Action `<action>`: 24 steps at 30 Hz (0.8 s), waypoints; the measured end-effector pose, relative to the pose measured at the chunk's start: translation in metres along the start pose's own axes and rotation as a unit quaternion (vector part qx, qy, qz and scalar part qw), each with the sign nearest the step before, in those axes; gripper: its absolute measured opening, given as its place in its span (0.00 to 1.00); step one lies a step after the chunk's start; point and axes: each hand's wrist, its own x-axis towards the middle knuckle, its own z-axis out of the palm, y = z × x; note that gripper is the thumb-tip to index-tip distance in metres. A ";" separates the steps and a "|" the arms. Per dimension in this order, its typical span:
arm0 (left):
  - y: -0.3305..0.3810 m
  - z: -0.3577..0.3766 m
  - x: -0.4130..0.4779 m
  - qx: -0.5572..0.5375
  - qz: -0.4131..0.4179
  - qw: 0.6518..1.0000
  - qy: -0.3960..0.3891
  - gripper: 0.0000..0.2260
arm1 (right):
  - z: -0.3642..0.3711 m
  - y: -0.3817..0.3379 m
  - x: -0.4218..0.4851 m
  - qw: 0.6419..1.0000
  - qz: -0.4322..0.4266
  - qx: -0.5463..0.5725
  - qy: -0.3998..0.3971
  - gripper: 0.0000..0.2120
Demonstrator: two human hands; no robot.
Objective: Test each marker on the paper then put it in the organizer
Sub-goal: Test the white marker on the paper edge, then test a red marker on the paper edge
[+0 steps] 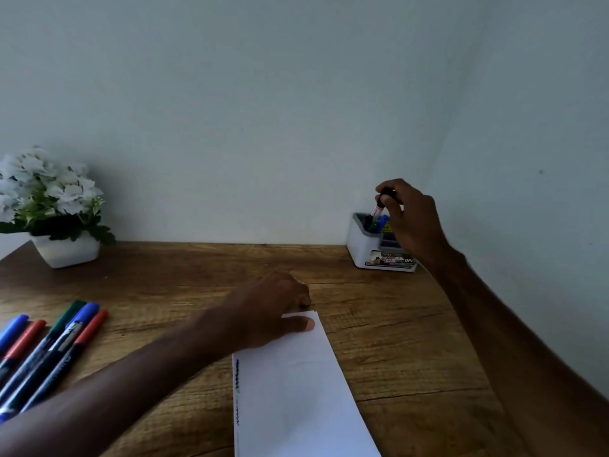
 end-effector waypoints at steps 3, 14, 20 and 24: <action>-0.003 0.003 0.000 -0.002 0.005 1.000 0.004 0.18 | 0.004 0.007 -0.002 0.999 0.007 -0.037 -0.028 0.12; -0.004 0.001 0.001 0.003 0.009 1.000 -0.012 0.18 | -0.004 -0.040 -0.052 0.995 -0.018 -0.052 0.089 0.24; 0.000 -0.002 -0.005 0.003 -0.006 1.000 -0.014 0.19 | 0.008 -0.101 -0.105 0.994 -0.095 0.017 -0.049 0.13; -0.005 -0.003 -0.019 -0.052 -0.042 0.997 0.033 0.12 | 0.018 -0.140 -0.143 0.981 -0.101 0.015 -0.167 0.12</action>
